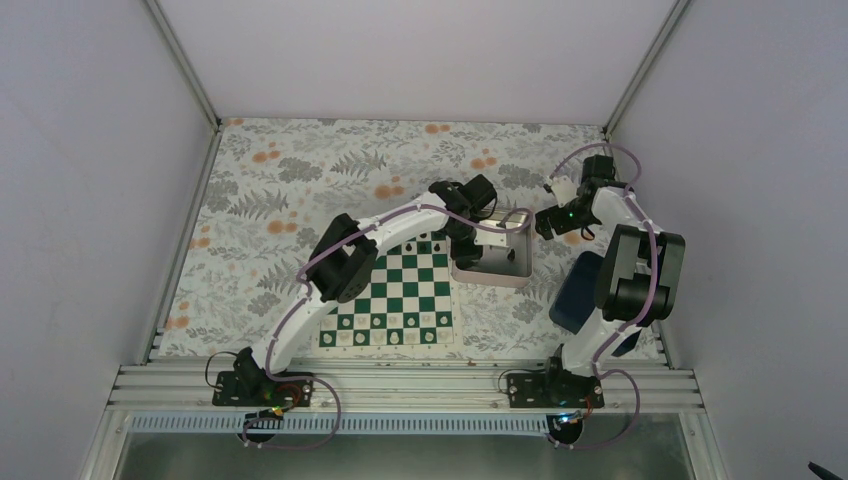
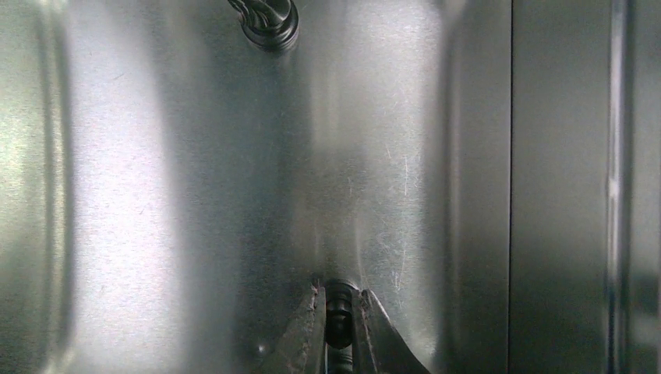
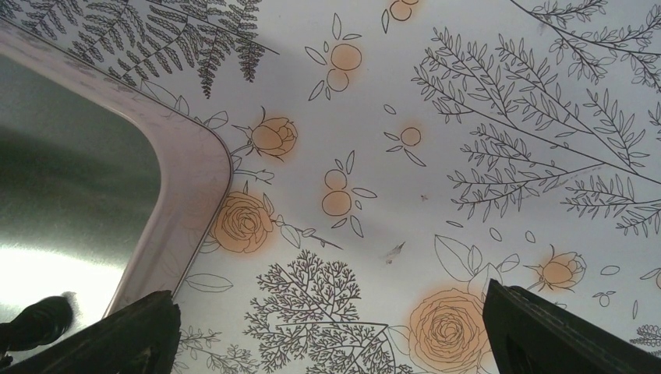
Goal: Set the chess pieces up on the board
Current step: Pick up the chess piece from the storage box.
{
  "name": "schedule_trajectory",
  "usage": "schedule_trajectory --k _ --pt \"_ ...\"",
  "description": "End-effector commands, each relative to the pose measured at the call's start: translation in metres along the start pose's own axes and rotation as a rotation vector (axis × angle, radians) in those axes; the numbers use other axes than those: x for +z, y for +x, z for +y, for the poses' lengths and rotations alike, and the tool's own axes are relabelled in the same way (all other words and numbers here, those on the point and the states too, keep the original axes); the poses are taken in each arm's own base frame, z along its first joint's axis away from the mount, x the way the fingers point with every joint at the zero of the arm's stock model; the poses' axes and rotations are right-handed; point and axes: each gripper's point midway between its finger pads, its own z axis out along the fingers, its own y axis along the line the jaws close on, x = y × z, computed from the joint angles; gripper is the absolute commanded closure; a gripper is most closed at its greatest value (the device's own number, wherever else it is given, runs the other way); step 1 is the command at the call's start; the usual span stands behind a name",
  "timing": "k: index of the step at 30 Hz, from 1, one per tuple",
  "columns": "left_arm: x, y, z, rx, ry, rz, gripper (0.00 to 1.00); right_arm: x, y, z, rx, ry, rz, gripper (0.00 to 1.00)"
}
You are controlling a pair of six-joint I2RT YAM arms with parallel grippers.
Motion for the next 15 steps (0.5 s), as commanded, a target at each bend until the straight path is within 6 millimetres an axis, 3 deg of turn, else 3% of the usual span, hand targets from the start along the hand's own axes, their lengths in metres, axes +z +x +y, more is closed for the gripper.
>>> schedule_trajectory --k 1,10,15 --pt "-0.028 -0.023 0.007 0.022 -0.049 -0.064 0.96 0.006 0.002 0.007 -0.017 -0.026 0.007 0.00" --pt "-0.063 -0.035 0.011 0.029 -0.093 -0.088 0.96 0.005 0.001 0.006 -0.017 -0.022 0.008 0.00" --pt "-0.096 -0.023 0.022 0.002 -0.151 -0.084 0.96 0.005 0.001 0.006 -0.015 -0.022 0.009 0.00"
